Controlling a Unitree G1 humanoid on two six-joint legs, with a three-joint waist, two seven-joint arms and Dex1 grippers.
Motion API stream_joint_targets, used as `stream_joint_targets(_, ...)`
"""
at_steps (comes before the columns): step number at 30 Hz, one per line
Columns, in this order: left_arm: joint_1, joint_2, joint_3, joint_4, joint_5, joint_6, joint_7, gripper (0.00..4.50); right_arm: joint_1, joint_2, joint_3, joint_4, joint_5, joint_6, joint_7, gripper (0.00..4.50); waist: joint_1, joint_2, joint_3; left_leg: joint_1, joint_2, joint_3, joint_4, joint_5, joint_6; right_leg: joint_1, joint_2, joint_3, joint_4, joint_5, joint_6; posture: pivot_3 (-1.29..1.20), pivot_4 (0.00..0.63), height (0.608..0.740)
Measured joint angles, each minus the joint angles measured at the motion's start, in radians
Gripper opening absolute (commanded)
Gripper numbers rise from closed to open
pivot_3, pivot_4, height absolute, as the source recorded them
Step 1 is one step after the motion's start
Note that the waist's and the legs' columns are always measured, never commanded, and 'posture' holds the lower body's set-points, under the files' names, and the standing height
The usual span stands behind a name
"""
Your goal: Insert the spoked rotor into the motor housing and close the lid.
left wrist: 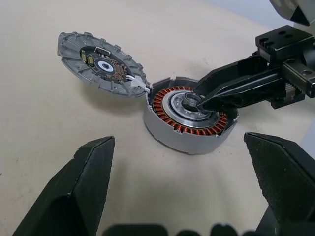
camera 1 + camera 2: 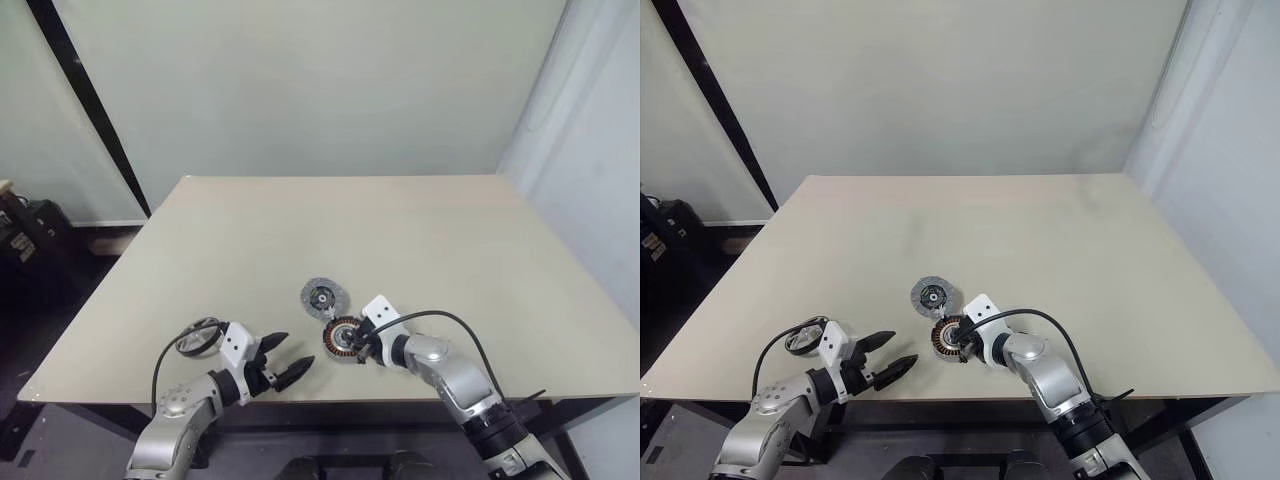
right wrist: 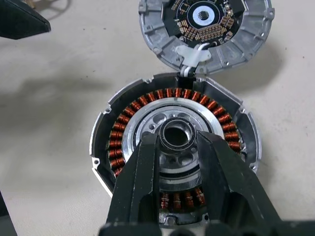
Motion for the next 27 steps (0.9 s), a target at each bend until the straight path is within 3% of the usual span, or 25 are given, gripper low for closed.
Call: stream_joint_targets(27, 0.0, 0.0, 0.0, 0.0, 0.014, -0.001, 0.005, 4.5, 0.001, 0.002, 0.016, 0.017, -0.022, -0.031, 0.0, 0.79, 0.0, 0.0, 0.0, 0.0, 0.0, 0.0, 0.0, 0.0, 0.0, 0.0, 0.0, 0.0, 0.0, 0.0, 0.0, 0.0, 0.0, 0.74)
